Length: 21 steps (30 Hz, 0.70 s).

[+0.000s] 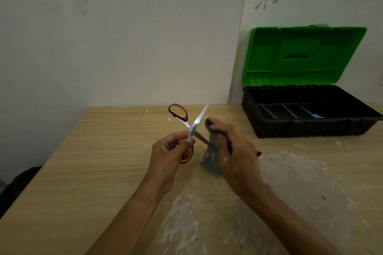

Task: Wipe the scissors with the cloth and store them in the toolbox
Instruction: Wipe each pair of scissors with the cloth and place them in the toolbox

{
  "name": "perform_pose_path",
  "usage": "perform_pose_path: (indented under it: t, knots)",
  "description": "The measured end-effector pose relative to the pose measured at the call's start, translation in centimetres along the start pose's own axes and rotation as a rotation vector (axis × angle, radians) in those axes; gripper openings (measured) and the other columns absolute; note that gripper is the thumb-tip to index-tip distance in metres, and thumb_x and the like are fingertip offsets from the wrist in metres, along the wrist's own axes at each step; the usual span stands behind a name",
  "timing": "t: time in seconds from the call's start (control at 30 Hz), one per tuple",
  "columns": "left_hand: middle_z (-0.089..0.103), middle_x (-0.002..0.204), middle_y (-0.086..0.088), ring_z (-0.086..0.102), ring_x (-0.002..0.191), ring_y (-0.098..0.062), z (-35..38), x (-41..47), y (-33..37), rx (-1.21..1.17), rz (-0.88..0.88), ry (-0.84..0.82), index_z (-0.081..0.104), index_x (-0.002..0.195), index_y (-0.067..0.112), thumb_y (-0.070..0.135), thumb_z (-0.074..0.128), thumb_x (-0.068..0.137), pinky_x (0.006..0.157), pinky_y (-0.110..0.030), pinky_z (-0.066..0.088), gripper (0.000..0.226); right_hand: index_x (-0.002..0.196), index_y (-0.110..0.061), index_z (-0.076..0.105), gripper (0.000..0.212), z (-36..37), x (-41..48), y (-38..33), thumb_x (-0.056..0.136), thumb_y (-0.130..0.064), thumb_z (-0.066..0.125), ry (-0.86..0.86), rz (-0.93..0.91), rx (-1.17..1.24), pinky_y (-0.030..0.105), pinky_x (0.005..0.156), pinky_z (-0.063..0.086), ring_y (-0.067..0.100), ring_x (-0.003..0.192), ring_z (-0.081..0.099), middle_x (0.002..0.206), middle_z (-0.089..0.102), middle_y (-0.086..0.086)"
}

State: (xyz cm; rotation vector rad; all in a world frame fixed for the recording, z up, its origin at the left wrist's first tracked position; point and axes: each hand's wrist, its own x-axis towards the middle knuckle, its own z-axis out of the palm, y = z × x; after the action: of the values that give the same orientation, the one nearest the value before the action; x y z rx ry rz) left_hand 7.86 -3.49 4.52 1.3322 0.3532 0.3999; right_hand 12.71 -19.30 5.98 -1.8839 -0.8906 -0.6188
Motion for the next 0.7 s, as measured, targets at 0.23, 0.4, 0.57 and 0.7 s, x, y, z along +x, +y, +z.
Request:
perform_pose_path:
  t: [0.23, 0.4, 0.57, 0.7]
  knots:
    - [0.078, 0.105, -0.017, 0.065, 0.09, -0.021, -0.3, 0.1, -0.3, -0.018, -0.067, -0.055, 0.078, 0.108, 0.011, 0.004, 0.068, 0.092, 0.078, -0.027, 0.052, 0.02, 0.135, -0.008, 0.056, 0.058, 1.7, -1.8, 1.5, 0.08, 0.001, 0.072, -0.35, -0.242, -0.371, 0.033, 0.116, 0.027, 0.018, 0.133, 0.049, 0.136, 0.059, 0.009]
    - [0.08, 0.091, -0.009, 0.072, 0.076, -0.009, -1.0, 0.9, 0.6, -0.162, -0.102, 0.002, 0.077, 0.097, 0.013, -0.004, 0.068, 0.088, 0.065, -0.019, 0.056, 0.021, 0.136, -0.005, 0.053, 0.058, 1.4, -2.3, 3.2, 0.081, 0.0, 0.073, -0.354, -0.258, -0.346, 0.032, 0.115, 0.027, 0.02, 0.135, 0.045, 0.138, 0.056, 0.013]
    - [0.079, 0.09, -0.009, 0.071, 0.071, -0.009, -2.6, 1.8, 1.7, -0.23, -0.104, 0.061, 0.076, 0.098, 0.01, -0.006, 0.067, 0.088, 0.062, -0.018, 0.058, 0.02, 0.126, -0.019, 0.054, 0.033, -0.8, -0.3, 4.1, 0.094, -0.026, 0.053, -0.206, -0.003, -0.328, 0.029, 0.074, 0.06, 0.014, 0.083, 0.067, 0.1, 0.07, 0.005]
    - [0.08, 0.093, -0.009, 0.069, 0.079, -0.012, -1.8, 1.3, 1.2, -0.17, -0.125, 0.021, 0.075, 0.102, 0.011, -0.003, 0.068, 0.089, 0.07, -0.022, 0.055, 0.02, 0.108, -0.017, 0.066, 0.015, -4.2, 3.1, 5.7, 0.097, -0.025, 0.057, 0.051, 0.663, 0.097, 0.026, 0.065, 0.058, 0.015, 0.074, 0.069, 0.081, 0.073, 0.0]
